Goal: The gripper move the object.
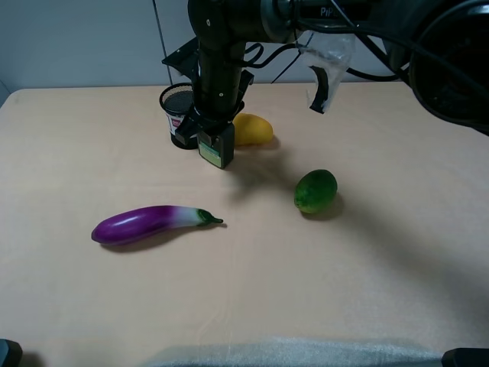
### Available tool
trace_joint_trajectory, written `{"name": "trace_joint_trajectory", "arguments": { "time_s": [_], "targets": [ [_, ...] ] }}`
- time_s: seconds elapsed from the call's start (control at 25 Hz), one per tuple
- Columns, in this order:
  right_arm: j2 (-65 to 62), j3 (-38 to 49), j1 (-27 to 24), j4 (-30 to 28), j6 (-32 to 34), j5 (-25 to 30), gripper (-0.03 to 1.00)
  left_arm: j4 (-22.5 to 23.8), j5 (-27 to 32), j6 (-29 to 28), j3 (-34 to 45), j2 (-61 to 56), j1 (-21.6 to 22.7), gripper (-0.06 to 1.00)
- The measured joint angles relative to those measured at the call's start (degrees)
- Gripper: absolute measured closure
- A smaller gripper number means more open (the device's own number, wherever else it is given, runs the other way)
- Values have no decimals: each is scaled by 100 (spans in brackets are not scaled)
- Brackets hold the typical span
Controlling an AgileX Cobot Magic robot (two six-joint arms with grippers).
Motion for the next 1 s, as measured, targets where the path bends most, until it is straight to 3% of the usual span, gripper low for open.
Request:
{"name": "trace_joint_trajectory", "arguments": {
  "time_s": [0.16,0.44,1.0],
  "targets": [
    [0,0,0,0,0,0,63,0,0,0,0,0,0,15],
    [-5,-11,0,-48,0,-63,31,0,0,0,0,0,0,15],
    [-161,-11,0,-304,6,-115,28,0,0,0,0,0,0,15]
  ]
}}
